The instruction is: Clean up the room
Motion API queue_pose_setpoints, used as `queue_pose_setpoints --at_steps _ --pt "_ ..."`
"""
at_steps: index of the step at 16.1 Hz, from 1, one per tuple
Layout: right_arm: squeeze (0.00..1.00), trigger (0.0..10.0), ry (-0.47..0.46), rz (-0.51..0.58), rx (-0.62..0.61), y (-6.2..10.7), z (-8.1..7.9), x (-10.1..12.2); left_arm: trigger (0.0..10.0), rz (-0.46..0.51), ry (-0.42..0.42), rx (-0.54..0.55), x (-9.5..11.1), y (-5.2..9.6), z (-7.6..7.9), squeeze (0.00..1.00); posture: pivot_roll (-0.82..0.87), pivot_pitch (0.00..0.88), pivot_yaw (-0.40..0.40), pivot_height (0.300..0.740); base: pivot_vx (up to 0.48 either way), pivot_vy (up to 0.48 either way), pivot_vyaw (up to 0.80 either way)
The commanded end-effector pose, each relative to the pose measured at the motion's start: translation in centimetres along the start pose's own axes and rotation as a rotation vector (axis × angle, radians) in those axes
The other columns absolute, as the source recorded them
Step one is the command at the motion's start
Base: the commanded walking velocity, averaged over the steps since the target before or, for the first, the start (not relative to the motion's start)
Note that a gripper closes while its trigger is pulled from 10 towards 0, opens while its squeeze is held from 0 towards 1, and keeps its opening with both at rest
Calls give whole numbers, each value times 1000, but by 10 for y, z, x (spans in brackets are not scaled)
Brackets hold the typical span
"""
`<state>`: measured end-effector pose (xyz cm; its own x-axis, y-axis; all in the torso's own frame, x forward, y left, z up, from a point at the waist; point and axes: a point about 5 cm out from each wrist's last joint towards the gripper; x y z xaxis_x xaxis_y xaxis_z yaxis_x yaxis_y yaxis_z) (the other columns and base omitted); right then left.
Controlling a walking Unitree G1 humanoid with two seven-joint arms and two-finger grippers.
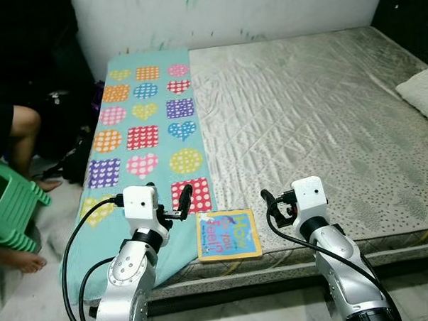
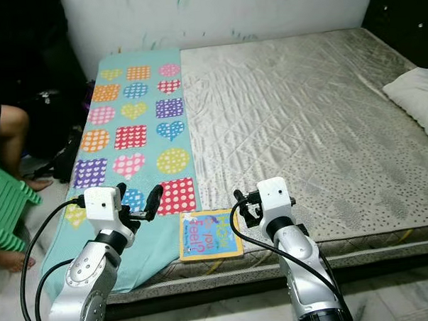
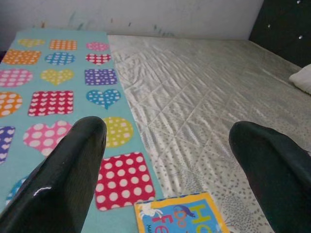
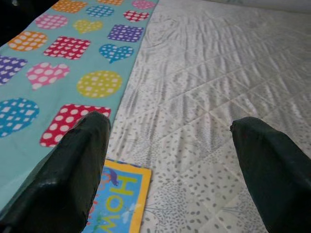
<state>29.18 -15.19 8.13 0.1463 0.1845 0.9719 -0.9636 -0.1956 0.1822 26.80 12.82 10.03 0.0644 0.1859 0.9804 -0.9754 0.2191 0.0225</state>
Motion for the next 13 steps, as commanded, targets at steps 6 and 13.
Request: queue_pose_setpoints --at_steps 6,13 --pt "0 10000 -3 -19 -21 0 2 -4 10000 -27 -5 44 -3 -2 -4 0 -144 71 56 740 0 0 -800" --pt "0 10000 0 -6 -33 -1 3 -2 10000 -20 1 69 -2 -2 -8 0 -143 73 55 740 0 0 -638"
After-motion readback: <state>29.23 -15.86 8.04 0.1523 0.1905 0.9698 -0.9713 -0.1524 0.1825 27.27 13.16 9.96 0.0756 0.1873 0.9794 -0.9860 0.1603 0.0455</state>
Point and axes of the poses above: a point about 5 cm out from each wrist's last joint towards the gripper, its own y axis pointing back from the gripper into the wrist, its own x axis along the axis of the wrist's last joint, z = x × y, and after that the axes turned 2 degrees about y, right-handed
